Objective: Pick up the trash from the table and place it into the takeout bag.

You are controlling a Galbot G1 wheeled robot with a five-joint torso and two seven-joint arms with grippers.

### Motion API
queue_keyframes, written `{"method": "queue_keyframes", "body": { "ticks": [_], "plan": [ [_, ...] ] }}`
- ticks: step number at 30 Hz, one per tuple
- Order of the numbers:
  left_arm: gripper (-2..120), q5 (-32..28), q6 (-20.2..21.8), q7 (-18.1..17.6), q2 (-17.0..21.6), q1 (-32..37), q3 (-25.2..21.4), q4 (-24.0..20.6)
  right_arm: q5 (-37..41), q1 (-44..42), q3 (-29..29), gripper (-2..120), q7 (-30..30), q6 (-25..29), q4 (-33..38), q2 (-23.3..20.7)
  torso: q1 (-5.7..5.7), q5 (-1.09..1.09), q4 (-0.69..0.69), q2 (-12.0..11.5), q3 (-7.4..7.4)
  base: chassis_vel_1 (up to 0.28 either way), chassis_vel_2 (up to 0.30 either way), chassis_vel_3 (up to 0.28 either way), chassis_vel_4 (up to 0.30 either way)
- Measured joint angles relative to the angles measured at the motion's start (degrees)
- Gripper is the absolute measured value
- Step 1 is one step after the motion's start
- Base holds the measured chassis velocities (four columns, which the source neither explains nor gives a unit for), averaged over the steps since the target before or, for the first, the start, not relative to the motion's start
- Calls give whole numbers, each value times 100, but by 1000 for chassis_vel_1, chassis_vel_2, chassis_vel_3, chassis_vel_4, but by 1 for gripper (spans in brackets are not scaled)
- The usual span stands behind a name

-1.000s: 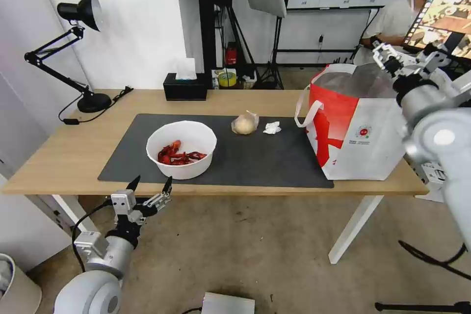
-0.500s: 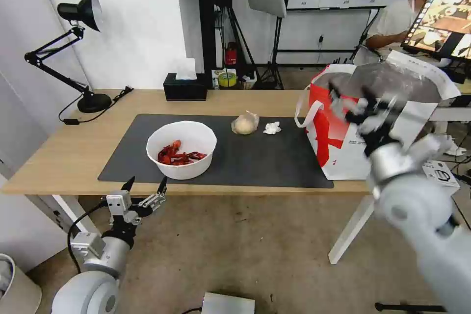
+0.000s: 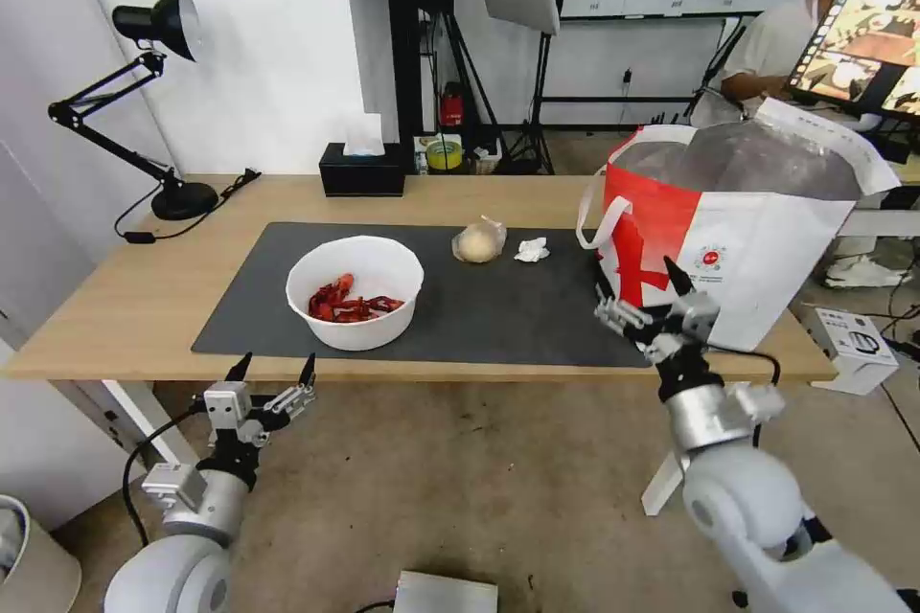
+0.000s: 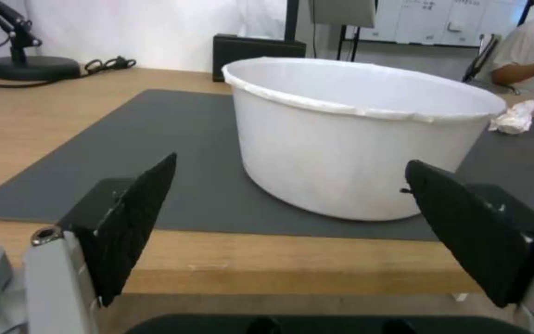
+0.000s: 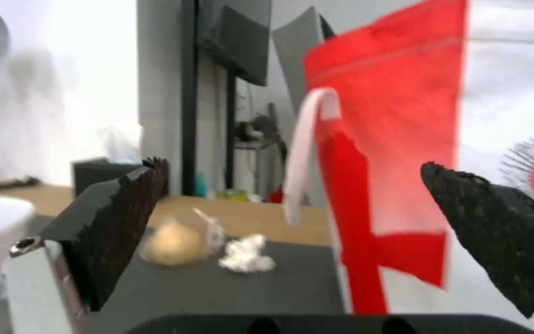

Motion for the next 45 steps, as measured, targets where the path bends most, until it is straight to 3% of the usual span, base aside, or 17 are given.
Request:
{"method": "queue_keyframes", "body": {
  "ticks": [8,15,45],
  "plan": [
    [100,133,-16,34,-129,16,91,3,-837,-697,148,100,188,72,-103,804,0,-1,-1,0,0,0,0,0,0],
    [100,201,-39,121,-229,95,114,-23,-1036,-1143,16,100,274,-8,-38,1227,0,0,0,0,0,0,0,0,0],
    [100,339,-126,223,-364,230,138,-89,-1063,-1532,-113,100,38,-155,134,1273,0,1,-1,0,0,0,0,0,0]
  ]
}}
